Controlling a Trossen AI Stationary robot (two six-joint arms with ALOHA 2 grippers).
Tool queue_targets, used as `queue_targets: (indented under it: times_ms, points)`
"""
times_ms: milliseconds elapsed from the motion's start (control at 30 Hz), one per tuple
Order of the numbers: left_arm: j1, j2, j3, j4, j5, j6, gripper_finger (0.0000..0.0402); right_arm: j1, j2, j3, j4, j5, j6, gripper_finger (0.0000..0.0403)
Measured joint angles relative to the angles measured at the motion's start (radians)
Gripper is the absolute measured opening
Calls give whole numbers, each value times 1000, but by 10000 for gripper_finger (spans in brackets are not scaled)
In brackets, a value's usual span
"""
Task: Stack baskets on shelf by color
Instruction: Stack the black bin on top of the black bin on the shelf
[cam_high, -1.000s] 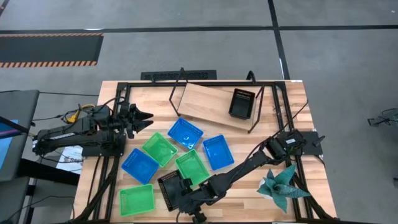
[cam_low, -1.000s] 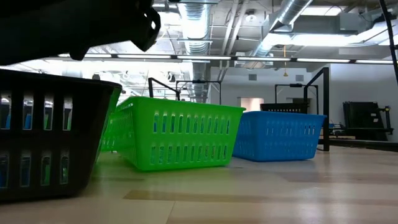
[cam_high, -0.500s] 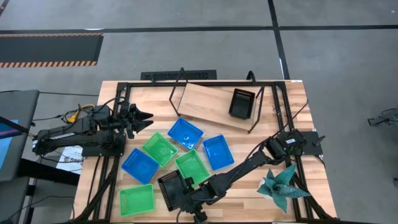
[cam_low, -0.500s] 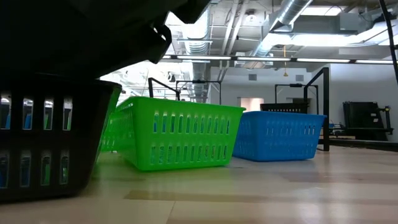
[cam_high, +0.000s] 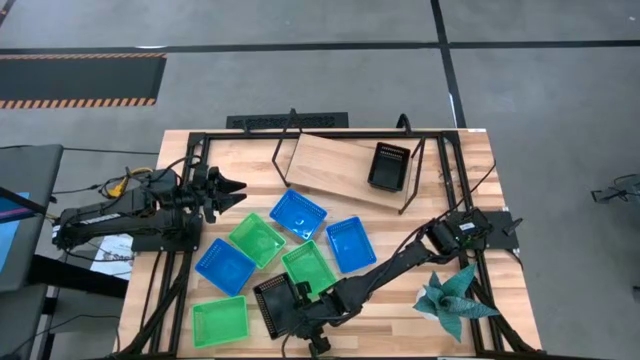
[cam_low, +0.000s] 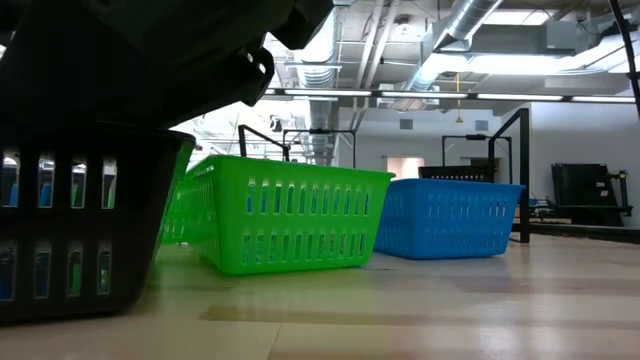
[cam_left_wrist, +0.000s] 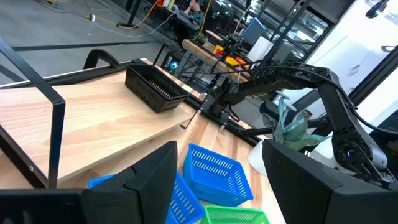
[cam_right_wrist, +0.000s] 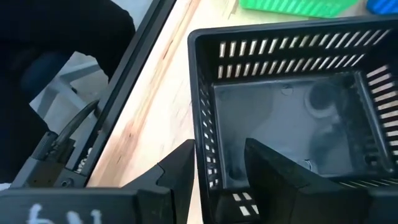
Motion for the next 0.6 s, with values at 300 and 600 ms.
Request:
queue_targets:
  times_ms: [300,600]
  points:
    - [0,0,0,0,0,0,227,1,17,1,9,4,5,163]
    - [0,0,0,2,0,0,227,1,37,-3,-3,11,34,153]
